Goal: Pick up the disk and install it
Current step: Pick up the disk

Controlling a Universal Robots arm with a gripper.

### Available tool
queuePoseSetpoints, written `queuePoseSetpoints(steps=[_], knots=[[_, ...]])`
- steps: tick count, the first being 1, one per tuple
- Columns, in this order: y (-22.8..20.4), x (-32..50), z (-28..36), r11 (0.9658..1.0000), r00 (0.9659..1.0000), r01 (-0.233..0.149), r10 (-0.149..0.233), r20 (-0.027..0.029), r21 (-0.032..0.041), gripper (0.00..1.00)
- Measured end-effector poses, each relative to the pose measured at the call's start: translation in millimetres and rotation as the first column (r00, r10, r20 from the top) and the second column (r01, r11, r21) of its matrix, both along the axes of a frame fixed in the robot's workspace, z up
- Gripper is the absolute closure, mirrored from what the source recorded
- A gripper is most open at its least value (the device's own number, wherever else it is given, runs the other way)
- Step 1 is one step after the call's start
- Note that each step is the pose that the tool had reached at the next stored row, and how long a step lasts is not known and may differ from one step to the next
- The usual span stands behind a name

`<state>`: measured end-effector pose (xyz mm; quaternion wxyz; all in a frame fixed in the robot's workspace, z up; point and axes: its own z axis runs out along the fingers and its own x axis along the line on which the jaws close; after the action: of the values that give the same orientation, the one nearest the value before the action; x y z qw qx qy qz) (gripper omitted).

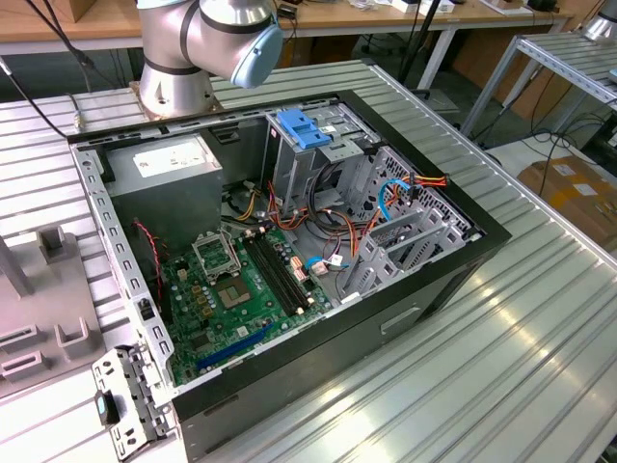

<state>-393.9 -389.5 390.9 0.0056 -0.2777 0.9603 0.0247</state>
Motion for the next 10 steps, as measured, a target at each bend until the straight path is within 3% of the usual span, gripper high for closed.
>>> queuePoseSetpoints(steps=[10], knots=[[0.0, 0.0, 0.0, 0.9969, 0.9969, -0.079, 0.079, 0.0, 0.0, 0.89]])
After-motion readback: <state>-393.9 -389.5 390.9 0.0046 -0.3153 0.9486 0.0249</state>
